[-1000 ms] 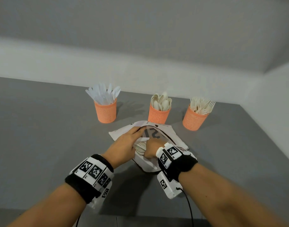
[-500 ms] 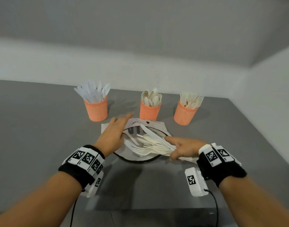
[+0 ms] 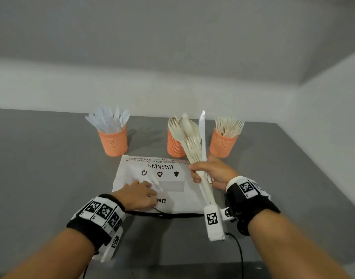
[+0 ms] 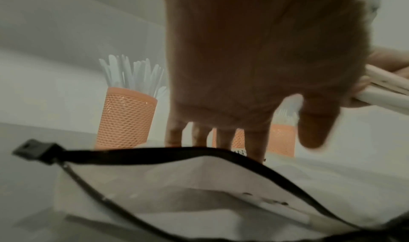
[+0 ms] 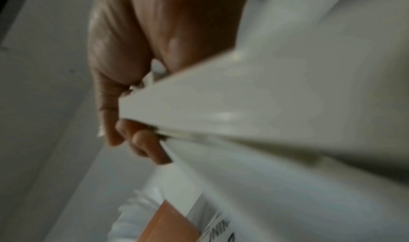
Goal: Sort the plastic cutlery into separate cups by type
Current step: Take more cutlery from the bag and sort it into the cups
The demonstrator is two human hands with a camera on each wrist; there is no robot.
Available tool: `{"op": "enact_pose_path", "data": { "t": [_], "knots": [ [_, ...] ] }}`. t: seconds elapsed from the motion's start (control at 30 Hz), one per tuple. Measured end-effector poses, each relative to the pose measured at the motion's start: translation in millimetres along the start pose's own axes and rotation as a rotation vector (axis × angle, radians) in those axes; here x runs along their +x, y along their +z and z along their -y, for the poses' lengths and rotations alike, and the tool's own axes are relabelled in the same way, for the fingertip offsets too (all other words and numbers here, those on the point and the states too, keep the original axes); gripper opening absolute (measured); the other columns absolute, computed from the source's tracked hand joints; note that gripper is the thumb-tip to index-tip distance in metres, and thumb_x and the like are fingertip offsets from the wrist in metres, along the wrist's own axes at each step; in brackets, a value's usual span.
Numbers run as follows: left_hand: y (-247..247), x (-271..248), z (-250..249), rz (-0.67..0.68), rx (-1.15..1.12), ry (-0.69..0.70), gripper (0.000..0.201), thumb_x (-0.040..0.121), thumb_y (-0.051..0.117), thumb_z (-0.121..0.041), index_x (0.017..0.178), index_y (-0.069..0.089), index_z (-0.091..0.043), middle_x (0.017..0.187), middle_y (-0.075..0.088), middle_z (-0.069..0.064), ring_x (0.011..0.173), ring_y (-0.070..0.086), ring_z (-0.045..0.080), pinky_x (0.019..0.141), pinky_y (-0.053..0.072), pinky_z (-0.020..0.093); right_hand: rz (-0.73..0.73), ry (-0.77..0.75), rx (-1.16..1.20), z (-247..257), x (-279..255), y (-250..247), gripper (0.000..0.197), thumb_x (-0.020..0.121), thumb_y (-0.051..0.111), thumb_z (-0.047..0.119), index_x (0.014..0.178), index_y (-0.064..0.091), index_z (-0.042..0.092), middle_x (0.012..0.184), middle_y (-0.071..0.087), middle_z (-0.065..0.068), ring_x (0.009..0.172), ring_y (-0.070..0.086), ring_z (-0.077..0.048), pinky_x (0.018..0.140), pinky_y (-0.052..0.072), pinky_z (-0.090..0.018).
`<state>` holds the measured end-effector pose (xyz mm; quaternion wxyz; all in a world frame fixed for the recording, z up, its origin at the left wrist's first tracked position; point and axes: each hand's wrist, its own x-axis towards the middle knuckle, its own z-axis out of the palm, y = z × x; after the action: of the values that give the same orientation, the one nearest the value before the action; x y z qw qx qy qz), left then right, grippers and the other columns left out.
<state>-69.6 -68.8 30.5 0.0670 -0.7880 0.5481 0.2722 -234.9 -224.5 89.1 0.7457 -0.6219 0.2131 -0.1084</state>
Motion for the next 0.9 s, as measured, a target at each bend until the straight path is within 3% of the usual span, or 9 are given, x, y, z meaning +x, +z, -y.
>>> {"op": "enact_pose_path", "data": {
  "t": [0.1,0.17,0.23,0.3,0.37,0.5,0.67,0.77,0.9],
  "knots": [
    [-17,-14,-20,-0.291,-0.589,0.153,0.051,0.090,0.034,-0.056,0.132,0.049,-0.029,0.139,0.043,-0.005,0.131,0.037,0.011,0.110,0.026,0.028,-0.060,-0.056,0.043,3,15,23,0.022,0.085,0.053,-0.008,0.102,0.050,0.005,0.052,0.053,0.002,0.041,0.045,-0.013,0.041,0.039,-0.023],
    [-32,-23,-38,-0.389,-0.943,0.280,0.032,0.094,0.039,-0.048,0.119,0.052,-0.035,0.124,0.055,-0.010,0.113,0.049,-0.009,0.098,0.035,0.010,-0.137,-0.104,0.042,4,26,40,0.029,0.085,0.057,-0.004,0.111,0.049,0.004,0.067,0.057,-0.006,0.055,0.055,-0.018,0.047,0.047,-0.024],
    [-45,-26,-49,-0.334,-1.173,0.343,0.032,0.087,0.043,-0.048,0.117,0.044,-0.039,0.118,0.057,-0.010,0.103,0.055,-0.008,0.089,0.045,0.014,-0.177,-0.181,0.062,6,35,57,0.035,0.085,0.059,0.000,0.116,0.051,0.013,0.090,0.062,-0.010,0.080,0.062,-0.021,0.064,0.055,-0.028],
    [-49,-21,-50,-0.297,-1.364,0.382,0.047,0.084,0.045,-0.046,0.128,0.033,-0.035,0.116,0.059,-0.004,0.094,0.063,0.004,0.080,0.053,0.024,-0.181,-0.226,0.113,9,42,71,0.035,0.087,0.057,0.002,0.104,0.053,0.033,0.100,0.062,0.000,0.092,0.061,-0.015,0.082,0.054,-0.032],
    [-52,-17,-45,-0.296,-1.454,0.389,0.051,0.089,0.041,-0.041,0.137,0.027,-0.031,0.115,0.060,0.001,0.082,0.065,0.005,0.071,0.054,0.023,-0.179,-0.230,0.114,11,47,79,0.031,0.089,0.056,0.007,0.097,0.051,0.037,0.102,0.061,0.007,0.101,0.060,-0.013,0.092,0.051,-0.037],
    [-54,-12,-35,-0.239,-1.500,0.372,0.061,0.089,0.028,-0.057,0.142,0.031,-0.028,0.132,0.056,0.004,0.112,0.061,0.016,0.095,0.050,0.037,-0.218,-0.264,-0.118,7,58,79,0.029,0.090,0.056,0.015,0.114,0.049,0.030,0.116,0.061,0.000,0.112,0.057,-0.016,0.098,0.048,-0.036],
    [-66,-7,-25,-0.344,-1.646,0.319,0.042,0.095,0.041,-0.039,0.129,0.050,-0.016,0.110,0.066,0.003,0.102,0.063,0.015,0.081,0.056,0.028,-0.161,-0.328,-0.368,-6,73,88,0.037,0.090,0.056,0.025,0.124,0.046,0.015,0.116,0.061,-0.009,0.092,0.060,-0.012,0.074,0.050,-0.013],
    [-67,-5,-17,-0.372,-1.792,0.367,0.037,0.095,0.043,-0.026,0.128,0.051,-0.009,0.106,0.068,0.005,0.101,0.065,0.016,0.082,0.056,0.026,-0.274,-0.406,-0.856,-9,83,89,0.051,0.085,0.053,0.042,0.124,0.048,0.011,0.118,0.052,-0.010,0.111,0.048,-0.023,0.098,0.041,-0.038],
    [-64,-4,-12,-0.483,-1.849,0.399,0.026,0.096,0.043,-0.015,0.117,0.057,-0.011,0.095,0.074,-0.002,0.092,0.068,0.009,0.076,0.055,0.020,-0.365,-0.434,-1.363,-5,86,87,0.057,0.087,0.044,0.054,0.128,0.045,0.013,0.126,0.045,-0.007,0.118,0.038,-0.024,0.102,0.028,-0.041]
  ]
}}
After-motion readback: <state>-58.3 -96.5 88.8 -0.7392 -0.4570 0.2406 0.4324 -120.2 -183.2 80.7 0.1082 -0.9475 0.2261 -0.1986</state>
